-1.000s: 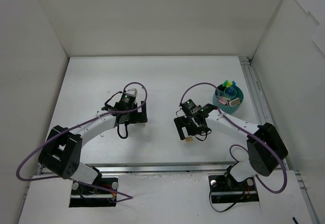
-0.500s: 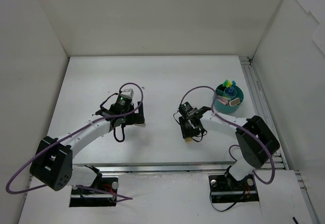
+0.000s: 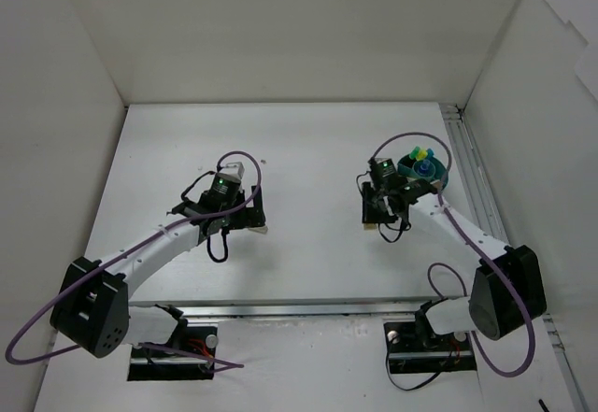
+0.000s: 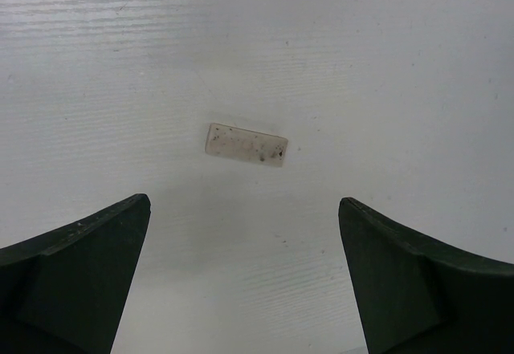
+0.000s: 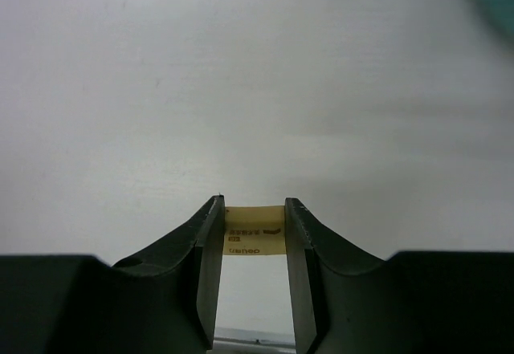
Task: Sort the stationery into containers
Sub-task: Place the stationery in the storage box.
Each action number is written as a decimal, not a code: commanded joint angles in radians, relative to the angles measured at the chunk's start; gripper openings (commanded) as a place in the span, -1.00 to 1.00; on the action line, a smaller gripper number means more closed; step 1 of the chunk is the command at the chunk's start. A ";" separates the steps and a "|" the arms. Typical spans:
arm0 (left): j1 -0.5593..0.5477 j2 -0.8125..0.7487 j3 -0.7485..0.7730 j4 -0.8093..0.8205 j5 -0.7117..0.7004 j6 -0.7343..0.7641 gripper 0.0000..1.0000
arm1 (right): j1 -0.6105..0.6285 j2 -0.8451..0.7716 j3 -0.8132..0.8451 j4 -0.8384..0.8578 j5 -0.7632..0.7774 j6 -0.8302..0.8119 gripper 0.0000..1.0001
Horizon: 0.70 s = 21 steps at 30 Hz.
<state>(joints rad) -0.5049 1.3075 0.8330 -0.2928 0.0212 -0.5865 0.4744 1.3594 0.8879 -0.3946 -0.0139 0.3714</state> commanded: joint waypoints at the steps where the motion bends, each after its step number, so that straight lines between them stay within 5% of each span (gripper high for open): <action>1: -0.006 -0.042 0.009 0.017 -0.017 -0.007 0.99 | -0.121 -0.033 0.135 -0.029 0.092 -0.046 -1.00; 8: -0.006 -0.044 0.032 -0.016 -0.015 0.010 0.99 | -0.445 0.043 0.405 -0.015 0.059 -0.152 -1.00; 11: 0.015 -0.045 0.041 -0.006 -0.014 0.040 0.99 | -0.559 0.079 0.497 0.054 -0.096 -0.471 -1.00; 21: 0.035 -0.001 0.098 -0.002 -0.004 0.086 0.99 | -0.638 0.208 0.577 0.046 -0.382 -1.170 -1.00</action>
<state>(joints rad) -0.4755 1.3037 0.8585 -0.3107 0.0246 -0.5262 -0.1432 1.5330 1.4094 -0.3714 -0.2749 -0.5014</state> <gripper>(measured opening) 0.996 0.295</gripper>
